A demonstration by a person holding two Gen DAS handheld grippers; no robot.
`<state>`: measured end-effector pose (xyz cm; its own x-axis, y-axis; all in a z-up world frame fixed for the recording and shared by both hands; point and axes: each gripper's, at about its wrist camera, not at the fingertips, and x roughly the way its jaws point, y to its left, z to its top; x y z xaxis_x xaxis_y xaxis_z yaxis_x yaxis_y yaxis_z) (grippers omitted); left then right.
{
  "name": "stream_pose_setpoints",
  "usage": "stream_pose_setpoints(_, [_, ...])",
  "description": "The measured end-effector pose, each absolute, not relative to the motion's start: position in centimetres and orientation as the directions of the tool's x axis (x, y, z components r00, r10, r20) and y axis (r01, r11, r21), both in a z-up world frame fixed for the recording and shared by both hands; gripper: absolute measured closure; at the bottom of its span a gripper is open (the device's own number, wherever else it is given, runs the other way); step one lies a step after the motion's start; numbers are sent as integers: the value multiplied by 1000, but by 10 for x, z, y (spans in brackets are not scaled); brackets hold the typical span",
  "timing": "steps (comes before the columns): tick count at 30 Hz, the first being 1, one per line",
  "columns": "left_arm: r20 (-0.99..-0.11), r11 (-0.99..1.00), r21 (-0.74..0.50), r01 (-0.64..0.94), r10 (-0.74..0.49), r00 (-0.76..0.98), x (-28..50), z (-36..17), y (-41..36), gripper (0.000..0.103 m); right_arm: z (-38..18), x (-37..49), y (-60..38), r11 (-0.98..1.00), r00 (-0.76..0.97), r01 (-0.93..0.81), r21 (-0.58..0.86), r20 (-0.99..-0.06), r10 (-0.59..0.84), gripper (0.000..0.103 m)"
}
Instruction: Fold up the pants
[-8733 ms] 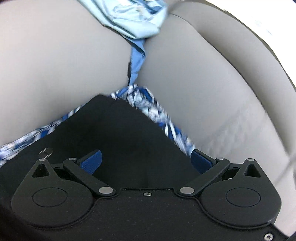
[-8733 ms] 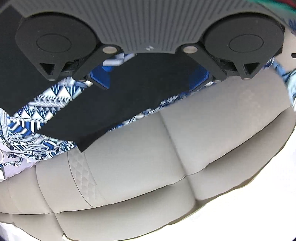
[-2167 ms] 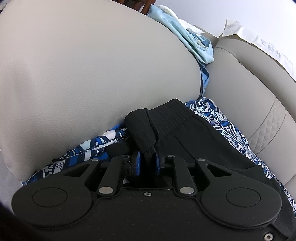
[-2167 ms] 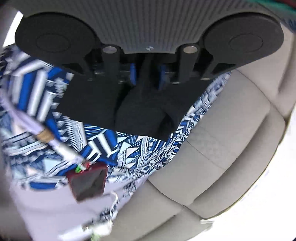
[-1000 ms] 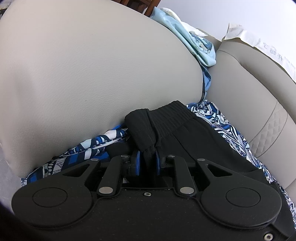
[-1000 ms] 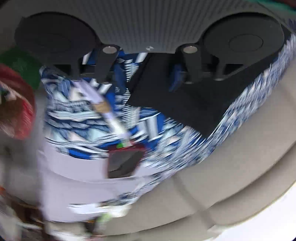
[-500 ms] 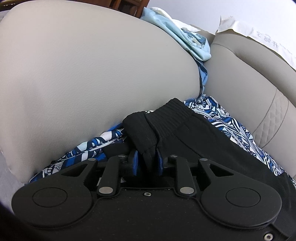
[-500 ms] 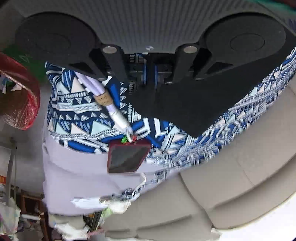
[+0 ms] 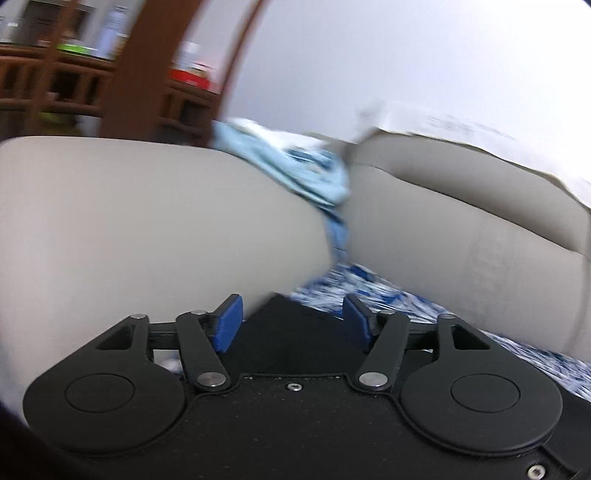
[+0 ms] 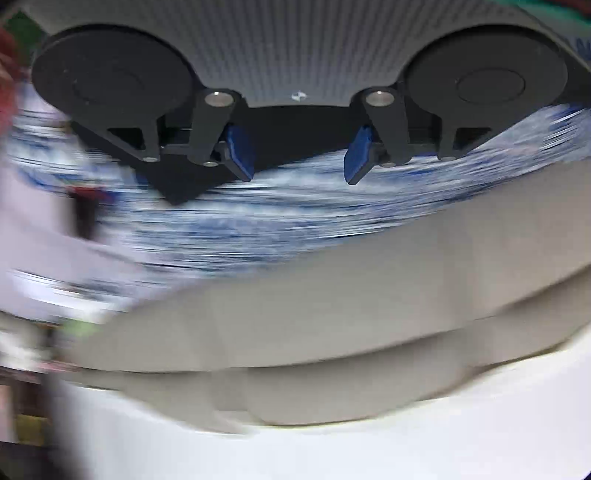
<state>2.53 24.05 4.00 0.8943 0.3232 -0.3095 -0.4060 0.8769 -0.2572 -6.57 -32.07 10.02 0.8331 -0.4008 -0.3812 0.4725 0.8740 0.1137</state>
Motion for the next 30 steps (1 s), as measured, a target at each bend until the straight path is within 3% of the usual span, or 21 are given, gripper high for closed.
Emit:
stream_pose_setpoints(4, [-355, 926, -228, -300, 208, 912, 59, 39, 216, 51, 88, -11, -219, 983, 917, 163, 91, -381, -117, 33])
stream_pose_setpoints(6, [-387, 935, -233, -269, 165, 907, 77, 33, 208, 69, 78, 12, -170, 992, 916, 32, 123, -400, 20, 33])
stream_pose_setpoints(7, [-416, 931, -248, -268, 147, 897, 85, 29, 208, 73, 74, 21, -151, 989, 911, -8, 145, -406, 67, 33])
stream_pose_setpoints(10, [-498, 908, -238, -344, 190, 846, 104, 11, 213, 77, 58, 49, -89, 973, 877, -130, 191, -436, 202, 33])
stream_pose_setpoints(13, [-577, 874, -192, -446, 267, 772, 107, -7, 219, 79, 41, 69, -43, 970, 837, -183, 162, -491, 240, 36])
stream_pose_setpoints(16, [-562, 884, -120, -452, 315, 765, 104, -11, 217, 79, 26, 82, -24, 979, 809, -164, 121, -551, 204, 41])
stream_pose_setpoints(19, [-557, 886, -119, -449, 314, 769, 101, -12, 219, 79, 19, 81, -33, 990, 825, -115, 85, -546, 143, 54])
stream_pose_setpoints(27, [-552, 883, -113, -456, 326, 768, 104, -11, 218, 79, 24, 53, -149, 996, 843, 88, -34, -530, -92, 54])
stream_pose_setpoints(30, [-546, 879, -130, -460, 323, 773, 101, -12, 219, 79, 26, 46, -198, 979, 825, 192, -73, -528, -201, 47])
